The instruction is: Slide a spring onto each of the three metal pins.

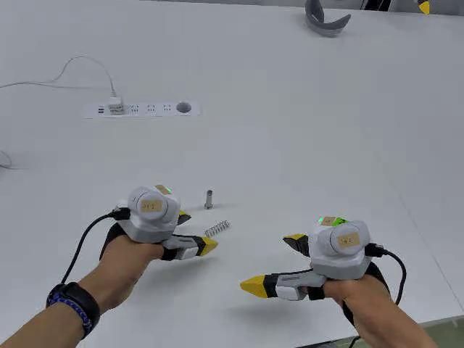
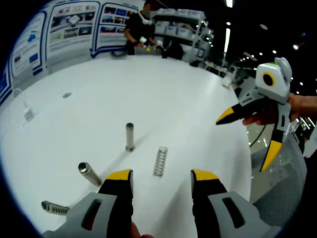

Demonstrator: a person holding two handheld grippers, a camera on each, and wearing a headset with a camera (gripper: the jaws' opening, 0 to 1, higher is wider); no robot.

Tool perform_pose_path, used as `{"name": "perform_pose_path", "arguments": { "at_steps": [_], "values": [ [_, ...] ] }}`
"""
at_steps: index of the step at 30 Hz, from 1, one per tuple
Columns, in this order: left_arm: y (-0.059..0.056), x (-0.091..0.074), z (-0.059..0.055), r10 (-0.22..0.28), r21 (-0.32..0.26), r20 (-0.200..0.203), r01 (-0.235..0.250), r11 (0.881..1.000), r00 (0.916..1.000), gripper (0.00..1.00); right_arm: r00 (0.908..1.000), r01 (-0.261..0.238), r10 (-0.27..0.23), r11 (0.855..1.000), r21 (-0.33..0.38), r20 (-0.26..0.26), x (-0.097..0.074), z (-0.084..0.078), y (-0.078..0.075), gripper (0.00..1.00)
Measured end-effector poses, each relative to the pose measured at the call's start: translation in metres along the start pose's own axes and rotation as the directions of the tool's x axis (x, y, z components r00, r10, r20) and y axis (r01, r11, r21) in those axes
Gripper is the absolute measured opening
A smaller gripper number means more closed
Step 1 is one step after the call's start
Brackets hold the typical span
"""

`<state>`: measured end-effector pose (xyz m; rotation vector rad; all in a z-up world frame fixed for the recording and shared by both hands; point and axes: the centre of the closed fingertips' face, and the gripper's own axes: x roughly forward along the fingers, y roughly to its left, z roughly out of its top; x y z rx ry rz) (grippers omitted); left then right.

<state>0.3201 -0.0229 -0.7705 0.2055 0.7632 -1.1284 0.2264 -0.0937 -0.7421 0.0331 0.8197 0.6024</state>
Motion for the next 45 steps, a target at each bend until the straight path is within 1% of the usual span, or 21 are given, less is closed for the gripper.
{"name": "perform_pose_path", "arguments": {
  "at_steps": [3,7,10,12,15,17,18,20,22,28,31,34,37,39,42,45],
  "values": [
    [0.002,0.005,-0.001,0.002,-0.013,0.002,-0.002,1.000,1.0000,0.45,1.0000,-0.002,0.002,1.000,0.000,-0.003,0.000,-0.002,0.000,0.85],
    [0.004,0.012,-0.003,0.009,-0.014,-0.003,-0.009,1.000,1.0000,0.41,1.0000,-0.001,0.001,1.000,0.005,-0.004,-0.001,-0.004,-0.001,0.85],
    [0.004,0.017,-0.002,0.006,-0.027,0.005,-0.006,1.000,1.0000,0.37,1.0000,0.001,-0.001,1.000,0.012,-0.004,-0.002,-0.006,-0.002,0.85],
    [0.002,0.020,-0.002,-0.004,-0.025,0.010,0.005,1.000,0.9999,0.35,1.0000,0.001,-0.001,1.000,0.014,-0.006,-0.002,-0.007,-0.003,0.85],
    [0.002,0.026,-0.004,0.003,-0.001,-0.001,-0.003,1.000,1.0000,0.31,0.9999,0.000,0.000,1.000,0.013,-0.013,-0.002,-0.008,-0.002,0.85],
    [0.004,0.028,-0.005,0.010,0.000,-0.003,-0.010,1.000,0.9999,0.28,0.9999,0.000,0.000,1.000,0.017,-0.011,-0.002,-0.008,-0.002,0.85],
    [0.005,0.028,-0.005,0.016,-0.006,-0.004,-0.016,1.000,0.9999,0.27,1.0000,0.001,-0.001,1.000,0.020,-0.009,-0.002,-0.008,-0.003,0.85],
    [0.008,0.030,-0.007,0.034,-0.061,-0.008,-0.034,0.998,0.9994,0.25,1.0000,0.003,-0.003,1.000,0.025,-0.005,-0.002,-0.008,-0.003,0.85],
    [0.008,0.031,-0.006,0.039,-0.064,0.002,-0.039,0.997,0.9992,0.23,1.0000,0.003,-0.003,1.000,0.028,-0.003,-0.001,-0.008,-0.003,0.85],
    [0.005,0.036,-0.010,0.057,-0.059,-0.007,-0.057,0.997,0.9984,0.18,0.9999,-0.004,0.004,1.000,0.027,-0.011,0.001,-0.012,0.001,0.84],
    [0.004,0.037,-0.011,0.074,-0.044,0.007,-0.074,0.996,0.9972,0.14,0.9999,-0.003,0.003,1.000,0.028,-0.011,0.000,-0.012,0.001,0.84],
    [0.007,0.035,-0.010,0.102,-0.064,0.022,-0.100,0.993,0.9946,0.11,0.9999,0.001,0.000,0.999,0.032,-0.010,-0.001,-0.014,0.000,0.84],
    [0.006,0.035,-0.011,0.103,-0.074,0.023,-0.101,0.992,0.9944,0.11,0.9999,0.004,-0.003,0.999,0.032,-0.013,-0.002,-0.015,-0.001,0.84],
    [0.004,0.033,-0.012,0.099,-0.104,0.021,-0.096,0.990,0.9949,0.11,0.9999,0.007,-0.007,0.999,0.031,-0.015,-0.004,-0.016,-0.001,0.84],
    [0.002,0.030,-0.016,0.098,-0.113,0.023,-0.094,0.989,0.9950,0.11,0.9999,0.008,-0.008,0.999,0.036,-0.009,-0.007,-0.015,0.000,0.84],
    [0.001,0.024,-0.020,0.101,-0.132,0.017,-0.098,0.986,0.9947,0.10,0.9999,0.013,-0.013,0.999,0.040,-0.007,-0.008,-0.017,0.000,0.84]
  ]
}}
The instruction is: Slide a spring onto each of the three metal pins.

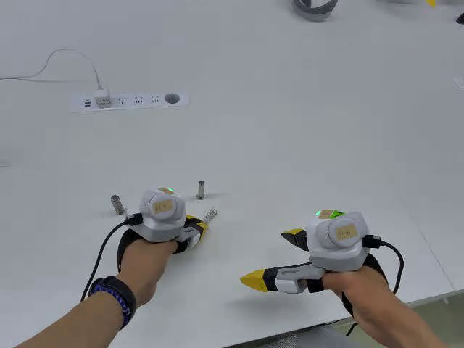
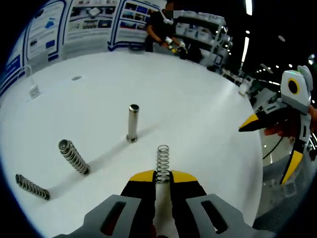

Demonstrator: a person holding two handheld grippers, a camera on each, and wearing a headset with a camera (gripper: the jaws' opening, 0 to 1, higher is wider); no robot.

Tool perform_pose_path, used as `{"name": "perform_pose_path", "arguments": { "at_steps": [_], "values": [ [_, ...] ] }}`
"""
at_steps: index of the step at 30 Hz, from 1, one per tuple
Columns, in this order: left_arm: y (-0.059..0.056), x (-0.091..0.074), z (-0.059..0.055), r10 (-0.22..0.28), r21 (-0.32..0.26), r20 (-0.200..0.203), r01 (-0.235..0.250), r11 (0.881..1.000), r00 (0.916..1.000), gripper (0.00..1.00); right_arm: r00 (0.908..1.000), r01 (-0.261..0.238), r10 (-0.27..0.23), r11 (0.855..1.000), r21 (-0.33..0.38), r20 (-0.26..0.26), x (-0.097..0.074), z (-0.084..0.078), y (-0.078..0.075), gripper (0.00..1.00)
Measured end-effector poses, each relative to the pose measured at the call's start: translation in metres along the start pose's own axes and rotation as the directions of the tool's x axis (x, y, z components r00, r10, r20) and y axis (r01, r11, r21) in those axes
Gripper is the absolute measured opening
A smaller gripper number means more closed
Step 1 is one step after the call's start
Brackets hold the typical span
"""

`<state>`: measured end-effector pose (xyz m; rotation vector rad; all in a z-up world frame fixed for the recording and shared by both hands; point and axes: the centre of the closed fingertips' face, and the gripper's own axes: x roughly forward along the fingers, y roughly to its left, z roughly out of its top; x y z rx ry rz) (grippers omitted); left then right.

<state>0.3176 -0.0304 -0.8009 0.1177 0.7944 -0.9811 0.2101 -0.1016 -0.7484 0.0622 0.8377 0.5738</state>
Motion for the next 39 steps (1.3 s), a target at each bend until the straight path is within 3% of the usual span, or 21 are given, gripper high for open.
{"name": "perform_pose_path", "arguments": {
  "at_steps": [9,19,23,31,39],
  "values": [
    [0.002,-0.024,-0.007,0.008,-0.067,0.014,-0.007,0.998,0.9999,0.10,1.0000,0.004,-0.004,1.000,0.012,-0.001,-0.003,-0.005,0.003,0.84],
    [0.003,-0.051,-0.010,0.010,-0.110,0.035,-0.006,0.994,0.9993,0.10,0.9997,-0.004,0.004,1.000,0.017,0.023,0.000,0.004,0.008,0.83],
    [0.000,-0.063,-0.011,0.013,-0.100,0.043,-0.008,0.995,0.9990,0.10,0.9995,-0.010,0.010,1.000,0.013,0.031,0.001,0.010,0.013,0.83],
    [0.004,-0.085,-0.008,0.025,-0.149,0.073,-0.014,0.989,0.9970,0.10,0.9991,-0.020,0.020,1.000,0.001,0.037,0.002,0.014,0.019,0.82],
    [0.001,-0.108,-0.001,0.031,-0.142,0.105,-0.016,0.990,0.9940,0.10,0.9981,-0.021,0.020,1.000,0.018,0.058,0.001,0.018,0.020,0.81]
  ]
}}
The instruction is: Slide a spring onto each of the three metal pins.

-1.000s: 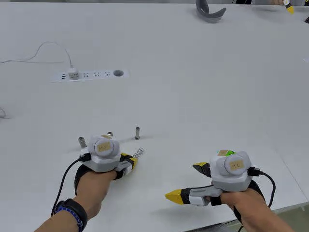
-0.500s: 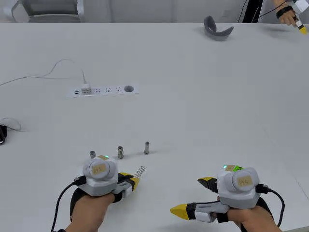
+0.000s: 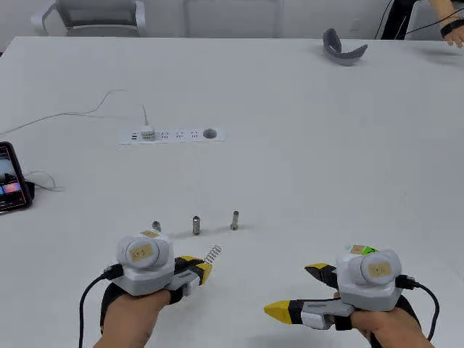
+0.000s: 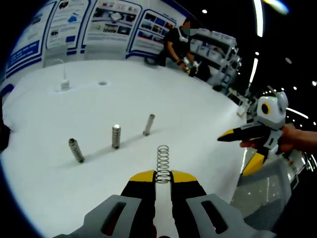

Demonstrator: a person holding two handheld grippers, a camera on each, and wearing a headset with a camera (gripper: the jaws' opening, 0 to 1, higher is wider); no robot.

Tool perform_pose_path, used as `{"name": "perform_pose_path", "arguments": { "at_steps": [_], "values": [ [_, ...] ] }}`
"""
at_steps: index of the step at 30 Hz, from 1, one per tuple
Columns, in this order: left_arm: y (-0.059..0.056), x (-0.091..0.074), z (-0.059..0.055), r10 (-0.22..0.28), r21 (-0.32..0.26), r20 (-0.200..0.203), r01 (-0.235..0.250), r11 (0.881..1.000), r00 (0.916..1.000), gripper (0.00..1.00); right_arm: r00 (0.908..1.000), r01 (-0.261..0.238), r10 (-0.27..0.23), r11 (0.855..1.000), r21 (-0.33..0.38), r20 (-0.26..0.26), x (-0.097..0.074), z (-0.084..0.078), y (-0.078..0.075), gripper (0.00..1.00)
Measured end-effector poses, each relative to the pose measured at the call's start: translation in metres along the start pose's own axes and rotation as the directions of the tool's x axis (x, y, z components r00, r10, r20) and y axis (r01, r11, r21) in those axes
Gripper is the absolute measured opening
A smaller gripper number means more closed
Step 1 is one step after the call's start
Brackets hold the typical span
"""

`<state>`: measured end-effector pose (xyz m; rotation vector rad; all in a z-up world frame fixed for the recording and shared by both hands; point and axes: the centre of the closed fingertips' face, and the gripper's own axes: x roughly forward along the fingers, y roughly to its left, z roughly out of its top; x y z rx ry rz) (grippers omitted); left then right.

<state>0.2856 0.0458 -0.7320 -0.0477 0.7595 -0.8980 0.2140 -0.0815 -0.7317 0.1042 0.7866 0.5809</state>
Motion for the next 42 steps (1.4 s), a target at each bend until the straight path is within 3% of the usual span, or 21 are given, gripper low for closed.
{"name": "perform_pose_path", "arguments": {
  "at_steps": [15,20,34,42],
  "values": [
    [0.007,-0.033,0.009,0.015,-0.005,0.048,-0.015,1.000,0.9987,0.10,0.9997,-0.018,0.018,1.000,-0.005,0.015,0.004,0.011,0.009,0.79],
    [0.003,-0.044,0.014,0.011,-0.014,0.074,-0.010,1.000,0.9972,0.10,0.9994,-0.031,0.031,0.999,-0.011,0.015,0.007,0.014,0.015,0.79],
    [0.006,-0.072,0.011,0.037,-0.012,0.107,-0.035,0.999,0.9935,0.10,0.9970,-0.077,0.077,0.997,0.004,0.008,0.021,0.015,0.031,0.78],
    [0.000,-0.085,0.004,0.030,0.005,0.106,-0.031,0.999,0.9939,0.10,0.9886,-0.149,0.149,0.989,0.012,0.023,0.035,0.028,0.054,0.72]
  ]
}}
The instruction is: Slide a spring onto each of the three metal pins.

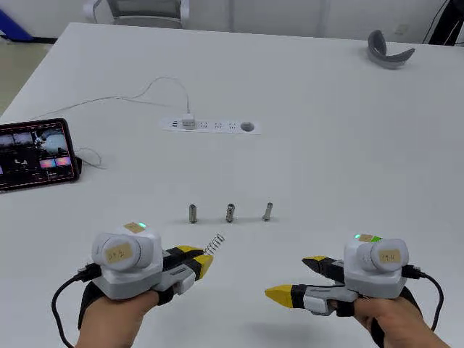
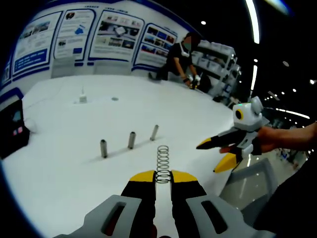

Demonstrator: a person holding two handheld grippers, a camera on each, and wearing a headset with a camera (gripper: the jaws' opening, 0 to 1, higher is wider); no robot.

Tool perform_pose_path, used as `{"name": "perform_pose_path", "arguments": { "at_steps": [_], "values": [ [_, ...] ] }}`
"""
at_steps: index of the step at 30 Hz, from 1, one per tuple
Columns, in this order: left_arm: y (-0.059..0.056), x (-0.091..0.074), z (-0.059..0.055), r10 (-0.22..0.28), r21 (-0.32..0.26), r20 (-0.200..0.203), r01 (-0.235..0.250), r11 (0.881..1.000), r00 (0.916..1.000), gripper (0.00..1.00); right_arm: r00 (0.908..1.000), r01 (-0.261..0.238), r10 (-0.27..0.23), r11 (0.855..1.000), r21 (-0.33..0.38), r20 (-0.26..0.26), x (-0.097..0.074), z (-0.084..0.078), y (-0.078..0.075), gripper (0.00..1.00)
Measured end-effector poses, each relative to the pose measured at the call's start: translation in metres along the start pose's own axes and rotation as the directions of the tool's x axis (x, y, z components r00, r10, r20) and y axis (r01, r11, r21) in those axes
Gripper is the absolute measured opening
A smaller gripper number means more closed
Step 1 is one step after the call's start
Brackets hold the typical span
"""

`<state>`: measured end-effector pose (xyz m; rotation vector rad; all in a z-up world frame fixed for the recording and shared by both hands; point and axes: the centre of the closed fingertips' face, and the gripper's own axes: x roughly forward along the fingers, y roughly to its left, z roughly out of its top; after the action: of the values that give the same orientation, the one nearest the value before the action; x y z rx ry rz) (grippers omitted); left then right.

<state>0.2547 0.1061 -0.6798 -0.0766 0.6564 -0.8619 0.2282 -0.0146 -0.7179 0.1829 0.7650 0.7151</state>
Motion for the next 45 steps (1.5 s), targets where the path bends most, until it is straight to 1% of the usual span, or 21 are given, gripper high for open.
{"name": "perform_pose_path", "arguments": {
  "at_steps": [2,4,6,7,9,11,14,16,17,19,22,23,24,26,29,31,35,36,39,41,45],
  "values": [
    [-0.002,-0.002,-0.001,-0.004,0.000,0.002,0.004,1.000,1.0000,0.10,0.9996,-0.025,0.025,1.000,0.011,0.012,0.004,0.005,0.006,0.69],
    [-0.006,-0.003,-0.003,-0.011,0.011,-0.001,0.011,1.000,0.9999,0.10,0.9977,-0.062,0.060,0.997,0.036,0.032,0.010,0.012,0.015,0.65],
    [-0.008,-0.004,-0.004,-0.017,0.016,-0.004,0.017,1.000,0.9999,0.10,0.9955,-0.084,0.082,0.995,0.053,0.048,0.014,0.017,0.021,0.62],
    [-0.011,-0.004,-0.005,-0.020,0.024,-0.006,0.021,1.000,0.9998,0.10,0.9927,-0.106,0.102,0.992,0.062,0.064,0.016,0.022,0.026,0.58],
    [-0.013,-0.005,-0.006,-0.025,0.035,-0.010,0.025,0.999,0.9996,0.10,0.9879,-0.134,0.126,0.987,0.090,0.091,0.019,0.030,0.033,0.55],
    [-0.014,-0.005,-0.006,-0.029,0.037,-0.009,0.029,0.999,0.9995,0.10,0.9865,-0.142,0.132,0.985,0.100,0.097,0.022,0.033,0.035,0.53],
    [-0.018,-0.006,-0.006,-0.037,0.045,-0.009,0.037,0.998,0.9993,0.10,0.9850,-0.154,0.146,0.985,0.083,0.091,0.028,0.037,0.042,0.49],
    [-0.020,-0.006,-0.006,-0.037,0.068,-0.014,0.038,0.997,0.9992,0.10,0.9820,-0.170,0.162,0.982,0.082,0.096,0.030,0.039,0.047,0.46],
    [-0.021,-0.006,-0.007,-0.034,0.093,-0.020,0.036,0.995,0.9992,0.10,0.9788,-0.186,0.177,0.979,0.085,0.103,0.031,0.042,0.051,0.45],
    [-0.024,-0.006,-0.007,-0.039,0.107,-0.023,0.041,0.993,0.9990,0.10,0.9740,-0.208,0.197,0.973,0.100,0.112,0.034,0.045,0.056,0.41],
    [-0.027,-0.007,-0.007,-0.043,0.127,-0.024,0.046,0.991,0.9988,0.10,0.9702,-0.224,0.212,0.969,0.100,0.117,0.037,0.048,0.062,0.36],
    [-0.028,-0.007,-0.007,-0.046,0.132,-0.025,0.049,0.990,0.9986,0.10,0.9669,-0.236,0.224,0.966,0.103,0.123,0.038,0.051,0.065,0.35],
    [-0.028,-0.007,-0.007,-0.049,0.131,-0.024,0.052,0.990,0.9985,0.10,0.9616,-0.254,0.238,0.960,0.117,0.136,0.038,0.053,0.068,0.33],
    [-0.030,-0.007,-0.008,-0.052,0.129,-0.023,0.055,0.990,0.9984,0.10,0.9563,-0.271,0.252,0.955,0.122,0.148,0.039,0.056,0.072,0.28],
    [-0.032,-0.007,-0.008,-0.057,0.132,-0.021,0.059,0.989,0.9981,0.10,0.9466,-0.310,0.291,0.940,0.143,0.138,0.042,0.055,0.081,0.27],
    [-0.033,-0.008,-0.007,-0.060,0.135,-0.018,0.062,0.989,0.9980,0.10,0.9458,-0.314,0.296,0.938,0.144,0.133,0.043,0.054,0.083,0.26],
    [-0.034,-0.008,-0.006,-0.064,0.153,-0.019,0.066,0.986,0.9978,0.10,0.9400,-0.333,0.314,0.929,0.163,0.134,0.044,0.054,0.088,0.23],
    [-0.033,-0.008,-0.006,-0.064,0.154,-0.019,0.066,0.986,0.9978,0.10,0.9395,-0.335,0.315,0.927,0.167,0.135,0.044,0.055,0.088,0.23],
    [-0.033,-0.009,-0.006,-0.067,0.157,-0.022,0.070,0.985,0.9975,0.10,0.9332,-0.352,0.327,0.917,0.190,0.149,0.042,0.058,0.088,0.21],
    [-0.033,-0.008,-0.006,-0.069,0.160,-0.025,0.072,0.984,0.9973,0.10,0.9298,-0.360,0.334,0.913,0.191,0.155,0.041,0.060,0.089,0.19],
    [-0.034,-0.006,-0.007,-0.075,0.175,-0.034,0.080,0.981,0.9966,0.10,0.9266,-0.369,0.341,0.905,0.211,0.159,0.039,0.061,0.086,0.15]
  ]
}}
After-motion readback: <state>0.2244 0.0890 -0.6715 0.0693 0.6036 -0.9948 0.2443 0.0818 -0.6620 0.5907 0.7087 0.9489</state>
